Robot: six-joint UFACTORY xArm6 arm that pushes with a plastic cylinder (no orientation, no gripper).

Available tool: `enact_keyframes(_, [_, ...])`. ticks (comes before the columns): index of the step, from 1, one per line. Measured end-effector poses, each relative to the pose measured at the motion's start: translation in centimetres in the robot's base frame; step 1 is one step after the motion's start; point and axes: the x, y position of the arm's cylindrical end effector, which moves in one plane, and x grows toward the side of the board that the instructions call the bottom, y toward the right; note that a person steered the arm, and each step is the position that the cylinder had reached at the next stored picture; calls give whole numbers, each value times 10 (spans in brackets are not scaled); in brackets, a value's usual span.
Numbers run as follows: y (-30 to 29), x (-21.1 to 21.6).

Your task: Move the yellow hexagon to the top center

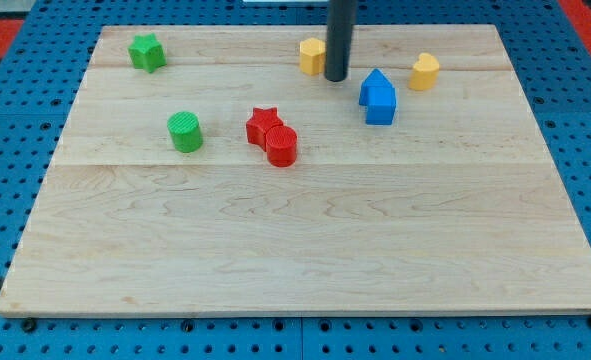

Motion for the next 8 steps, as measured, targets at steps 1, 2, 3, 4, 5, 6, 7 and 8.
enact_keyframes(1, [-15,-23])
enact_keyframes(2, [25,-22])
enact_keyframes(3, [65,-59])
enact_keyframes(4, [3,-67])
enact_keyframes(5, [-19,-65])
enact_keyframes(6, [-19,-65])
enact_keyframes(7, [-19,-65])
enact_keyframes(8, [-19,-65])
